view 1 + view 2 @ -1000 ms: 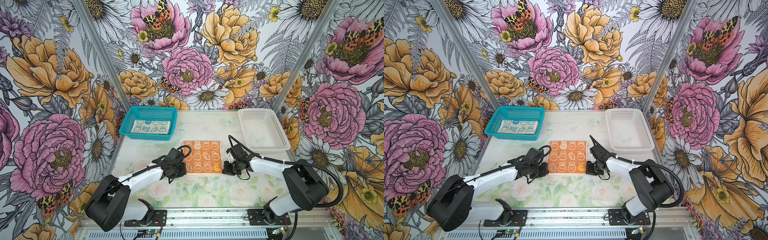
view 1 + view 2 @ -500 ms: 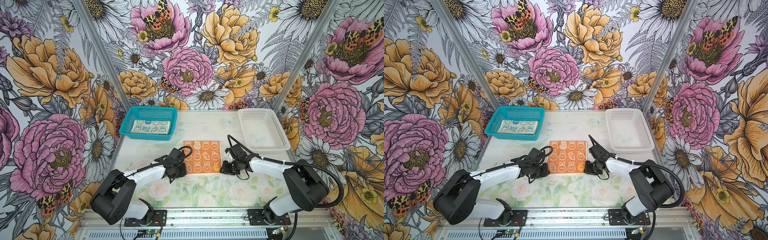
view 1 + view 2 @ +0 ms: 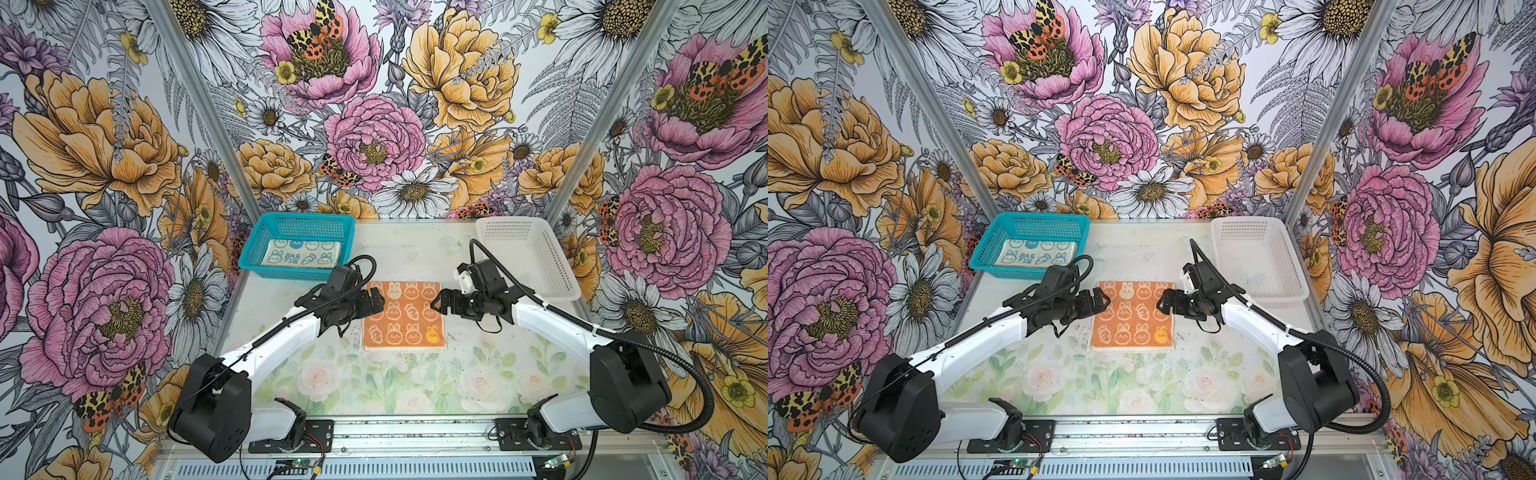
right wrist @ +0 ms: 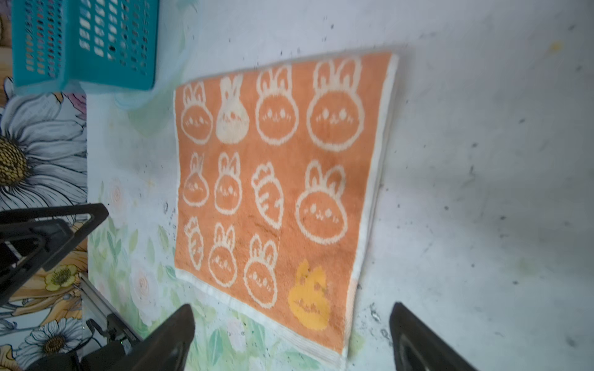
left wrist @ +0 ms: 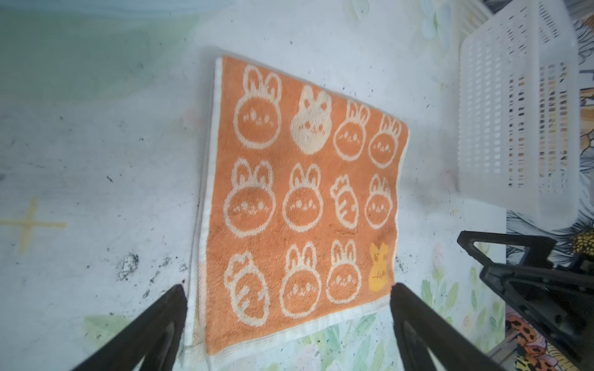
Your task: Fold and stack the towels
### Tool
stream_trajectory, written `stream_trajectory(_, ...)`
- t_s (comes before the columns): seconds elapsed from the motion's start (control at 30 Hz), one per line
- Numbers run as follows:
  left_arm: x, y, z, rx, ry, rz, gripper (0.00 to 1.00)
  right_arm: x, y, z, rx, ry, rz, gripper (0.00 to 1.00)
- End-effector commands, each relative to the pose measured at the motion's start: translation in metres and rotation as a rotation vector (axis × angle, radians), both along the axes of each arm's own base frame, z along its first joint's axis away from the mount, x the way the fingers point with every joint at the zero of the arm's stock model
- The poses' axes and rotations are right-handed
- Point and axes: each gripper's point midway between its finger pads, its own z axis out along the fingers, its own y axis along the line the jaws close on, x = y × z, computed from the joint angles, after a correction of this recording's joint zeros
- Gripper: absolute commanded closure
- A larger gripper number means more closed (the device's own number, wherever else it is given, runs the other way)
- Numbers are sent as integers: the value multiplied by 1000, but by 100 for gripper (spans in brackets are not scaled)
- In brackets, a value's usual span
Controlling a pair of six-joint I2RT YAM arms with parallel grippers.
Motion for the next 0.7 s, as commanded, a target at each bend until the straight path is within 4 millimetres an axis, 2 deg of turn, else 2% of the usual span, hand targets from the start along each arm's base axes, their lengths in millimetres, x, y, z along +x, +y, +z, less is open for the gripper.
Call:
stream_trajectory(0.0,22,-13,15,-58,-33,-26,1,37,-4,3,-4,-23,-7,3)
stream_trajectory(0.13,48,-30,10,-60,-21,-51,1,77,-6,-13,-31,-17,-3,5)
stream_trajectory(0.23,63,-47,-3,-74,13,-87,1,93,-1,-30,-30,5,24,10)
stream_trajectory(0.33,72,-55,-21,-49,41,-109,1,101,2,-47,-46,24,47,14)
stream_trajectory(0.47,80,-59,-41,-23,72,-121,1,107,1,-63,-93,33,72,23)
stream_trajectory(0.53,82,-60,-44,-21,77,-126,1,109,-1,-70,-112,35,78,26)
stream_trajectory(0.57,82,-60,-62,-4,111,-129,1,110,-1,-74,-119,36,84,28)
stream_trajectory(0.67,81,-61,-74,7,134,-135,1,113,-3,-82,-138,44,94,32)
